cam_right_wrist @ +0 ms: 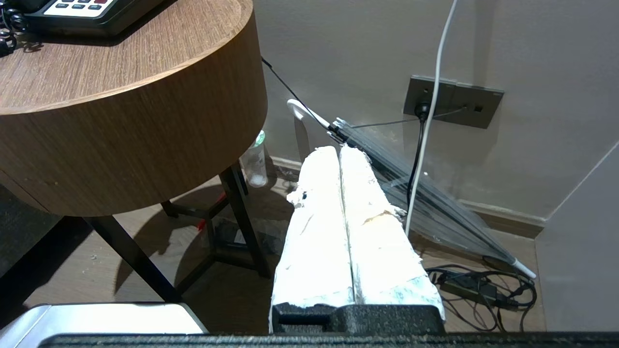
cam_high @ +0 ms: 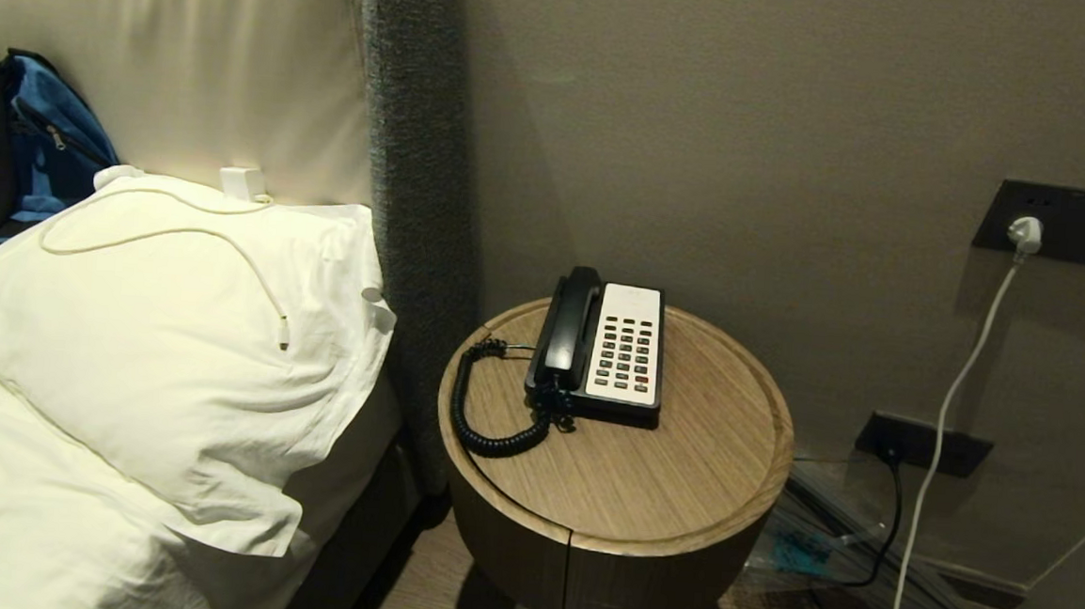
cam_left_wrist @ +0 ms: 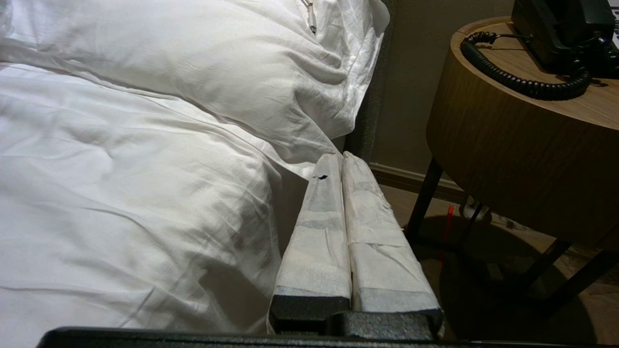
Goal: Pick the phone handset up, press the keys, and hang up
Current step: Pick up the desk phone handset
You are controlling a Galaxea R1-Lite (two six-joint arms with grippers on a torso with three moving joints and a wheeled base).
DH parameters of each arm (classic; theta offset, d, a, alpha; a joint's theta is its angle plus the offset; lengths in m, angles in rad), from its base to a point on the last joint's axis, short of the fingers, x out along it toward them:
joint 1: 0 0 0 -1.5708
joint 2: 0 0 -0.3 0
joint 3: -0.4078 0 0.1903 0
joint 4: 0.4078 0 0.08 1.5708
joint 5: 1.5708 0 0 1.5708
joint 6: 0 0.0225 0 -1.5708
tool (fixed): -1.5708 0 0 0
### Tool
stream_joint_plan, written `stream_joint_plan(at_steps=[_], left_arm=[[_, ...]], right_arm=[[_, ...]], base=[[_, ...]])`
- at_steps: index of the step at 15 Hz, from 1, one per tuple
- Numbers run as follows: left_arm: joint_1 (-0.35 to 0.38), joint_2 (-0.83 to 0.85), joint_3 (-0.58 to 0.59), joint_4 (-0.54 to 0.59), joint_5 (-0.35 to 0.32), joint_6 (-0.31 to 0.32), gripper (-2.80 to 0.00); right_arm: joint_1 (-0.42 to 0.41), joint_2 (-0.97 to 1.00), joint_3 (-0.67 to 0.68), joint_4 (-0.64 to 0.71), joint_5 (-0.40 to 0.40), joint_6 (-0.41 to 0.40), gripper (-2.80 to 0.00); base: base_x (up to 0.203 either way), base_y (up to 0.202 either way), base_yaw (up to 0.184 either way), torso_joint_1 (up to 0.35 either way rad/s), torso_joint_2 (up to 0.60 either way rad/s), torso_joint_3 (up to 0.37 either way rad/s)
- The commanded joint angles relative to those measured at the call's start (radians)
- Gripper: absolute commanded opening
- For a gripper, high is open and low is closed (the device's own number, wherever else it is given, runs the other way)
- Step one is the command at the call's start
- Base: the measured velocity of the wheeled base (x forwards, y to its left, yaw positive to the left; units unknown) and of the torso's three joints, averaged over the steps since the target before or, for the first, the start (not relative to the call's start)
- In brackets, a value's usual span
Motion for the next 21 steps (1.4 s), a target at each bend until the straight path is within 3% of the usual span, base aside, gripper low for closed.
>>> stream_joint_plan(at_steps=[1, 21], left_arm=[[-0.001, 0.0, 0.0, -0.001, 0.0, 0.0, -2.8], [0.0, 0.002, 0.0, 0.005, 0.001, -0.017, -2.8]], right_arm=[[0.0, -0.002, 0.0, 0.001, 0.0, 0.0, -2.8], [0.0, -0.002, 0.0, 0.001, 0.0, 0.0, -2.8]], base=[[0.0, 0.0, 0.0, 0.0, 0.0, 0.0], [0.0, 0.0, 0.0, 0.001, 0.0, -0.016]])
